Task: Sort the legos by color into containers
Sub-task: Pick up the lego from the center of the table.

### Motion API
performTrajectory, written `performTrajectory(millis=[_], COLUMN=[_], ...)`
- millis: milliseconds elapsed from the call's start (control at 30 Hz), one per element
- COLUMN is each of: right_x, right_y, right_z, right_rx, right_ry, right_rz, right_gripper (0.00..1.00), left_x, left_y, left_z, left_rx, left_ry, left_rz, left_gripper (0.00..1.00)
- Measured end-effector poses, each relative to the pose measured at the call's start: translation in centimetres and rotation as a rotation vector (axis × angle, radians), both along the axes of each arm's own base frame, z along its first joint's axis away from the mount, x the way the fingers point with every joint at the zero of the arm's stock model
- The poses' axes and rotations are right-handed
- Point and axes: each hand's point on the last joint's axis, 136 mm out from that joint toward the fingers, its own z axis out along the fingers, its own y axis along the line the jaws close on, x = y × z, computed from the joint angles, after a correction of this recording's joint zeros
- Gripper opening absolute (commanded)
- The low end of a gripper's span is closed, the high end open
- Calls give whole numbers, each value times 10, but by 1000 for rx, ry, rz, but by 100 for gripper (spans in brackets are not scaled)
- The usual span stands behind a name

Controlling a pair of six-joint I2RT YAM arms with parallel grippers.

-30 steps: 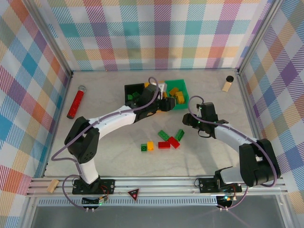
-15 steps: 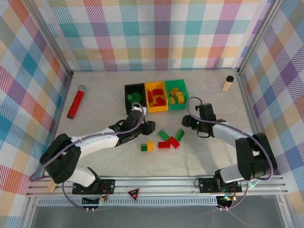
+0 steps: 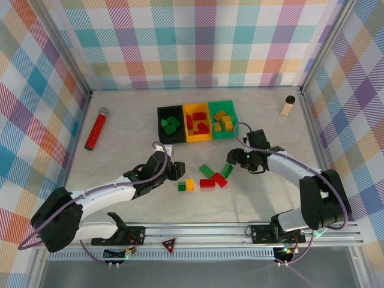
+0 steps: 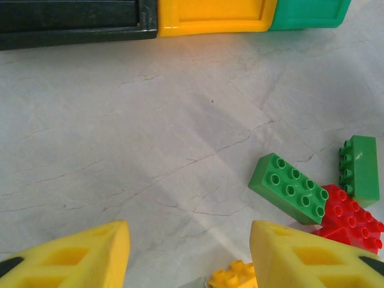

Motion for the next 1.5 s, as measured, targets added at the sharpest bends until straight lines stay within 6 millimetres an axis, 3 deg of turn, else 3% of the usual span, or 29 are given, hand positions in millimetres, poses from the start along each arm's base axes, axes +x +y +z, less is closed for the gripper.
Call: performTrajectory(millis=[167,367,633,700,867,967,1233,1333,1500], right_x=[-15,-11,-15,-15,-14,-14,4,27,74], right_y=[11,35,39,40,43,45,56,73,119], right_z=[-4,-10,-27,-27,-32,-31,-10,14,54], right_rx=[-8,-34,-64,-66,-74,-74,-69,-49,-20], right_ry=[57,85,135,135,138,133,78,14,-101], right_rz=[24,67,67,70,69,77,90,115,189], right_gripper=[69,66,61,57,32,26,23,25,26], left_x=[-4,-9,-11,-11,-13,-14,-13,-14,-15], left_y=[7,13,36,45,65,74,95,101,102], left_z=[2,3,12,12,-1,-8,-16,-22,-26], left_rx=[-5,-4,22,34,84,110,114,101,67], left_ry=[-19,-27,-56,-58,-26,-3,37,67,107], left_rz=[11,18,97,137,223,262,365,391,398], left_gripper=[55,55,57,58,56,53,52,52,52])
